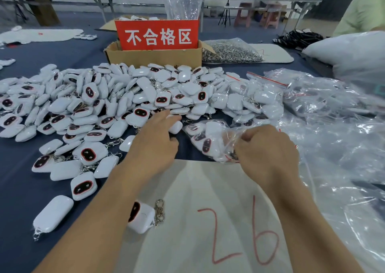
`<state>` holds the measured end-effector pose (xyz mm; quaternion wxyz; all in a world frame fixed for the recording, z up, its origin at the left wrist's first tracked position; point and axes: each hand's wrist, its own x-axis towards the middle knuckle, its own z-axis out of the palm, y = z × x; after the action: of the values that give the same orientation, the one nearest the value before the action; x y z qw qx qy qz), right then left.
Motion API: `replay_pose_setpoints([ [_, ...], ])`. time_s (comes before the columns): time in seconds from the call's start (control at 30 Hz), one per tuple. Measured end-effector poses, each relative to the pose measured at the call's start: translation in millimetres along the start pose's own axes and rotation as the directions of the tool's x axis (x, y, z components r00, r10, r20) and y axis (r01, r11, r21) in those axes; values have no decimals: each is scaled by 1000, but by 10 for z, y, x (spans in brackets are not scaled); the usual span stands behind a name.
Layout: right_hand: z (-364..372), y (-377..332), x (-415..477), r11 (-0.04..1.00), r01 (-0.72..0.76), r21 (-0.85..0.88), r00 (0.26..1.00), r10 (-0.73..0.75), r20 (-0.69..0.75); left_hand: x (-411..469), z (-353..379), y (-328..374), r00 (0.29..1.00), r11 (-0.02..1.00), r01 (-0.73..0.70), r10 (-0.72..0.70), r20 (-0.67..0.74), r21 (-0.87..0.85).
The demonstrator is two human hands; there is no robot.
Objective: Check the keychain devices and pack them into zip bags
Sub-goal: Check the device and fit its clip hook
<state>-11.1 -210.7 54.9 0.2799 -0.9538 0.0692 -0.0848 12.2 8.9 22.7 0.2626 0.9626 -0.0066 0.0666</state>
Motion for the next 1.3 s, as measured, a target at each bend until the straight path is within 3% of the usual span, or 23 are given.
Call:
replay_pose_setpoints([
  [0.1,-2,-18,9,994,-31,101,973,53,-224,11,61,-17,995,991,-57,46,91,120],
  [0.2,10,-30,-3,966,31,258,892,89,-443,8,65,-18,997,986,-70,73,-14,148],
  [0.27,13,-82,-48,902,157,402,872,64,-486,-8,56,-22,996,988,-50,60,-69,144],
  [0.33,29,-132,-85,866,256,430,917,-77,-392,-19,52,-19,996,988,-22,36,-87,152],
  [0.43,128,-162,-95,952,298,76,955,-297,-29,-11,49,-1,994,981,6,16,-111,192],
  [0.5,172,-144,-97,963,266,-54,960,-259,102,-5,51,4,993,977,7,18,-113,214],
  [0.67,78,-50,5,992,66,111,961,-93,262,-10,56,-1,992,978,9,17,-125,207],
  [0.77,144,-27,3,989,67,133,975,-93,203,-9,63,1,991,975,12,19,-133,224],
  [0.87,220,-59,-17,967,68,244,997,-60,-41,-14,55,12,983,976,32,8,-182,215],
  [0.97,177,-94,-38,900,124,417,965,-11,-264,-6,23,47,964,1000,31,-29,-263,2],
  [1.03,163,-122,-68,822,170,543,957,-6,-291,-8,-43,130,980,939,-40,-31,-198,-342],
  [1.13,212,-193,-125,760,165,628,986,-122,-111,-65,-111,284,994,691,-101,90,-53,-715],
  [1.23,244,-254,-152,739,80,669,979,-185,88,-75,-120,312,992,580,-112,113,-56,-807],
  [1.3,239,-268,-162,664,33,747,982,-160,99,-62,-131,301,997,514,-78,54,-58,-854],
])
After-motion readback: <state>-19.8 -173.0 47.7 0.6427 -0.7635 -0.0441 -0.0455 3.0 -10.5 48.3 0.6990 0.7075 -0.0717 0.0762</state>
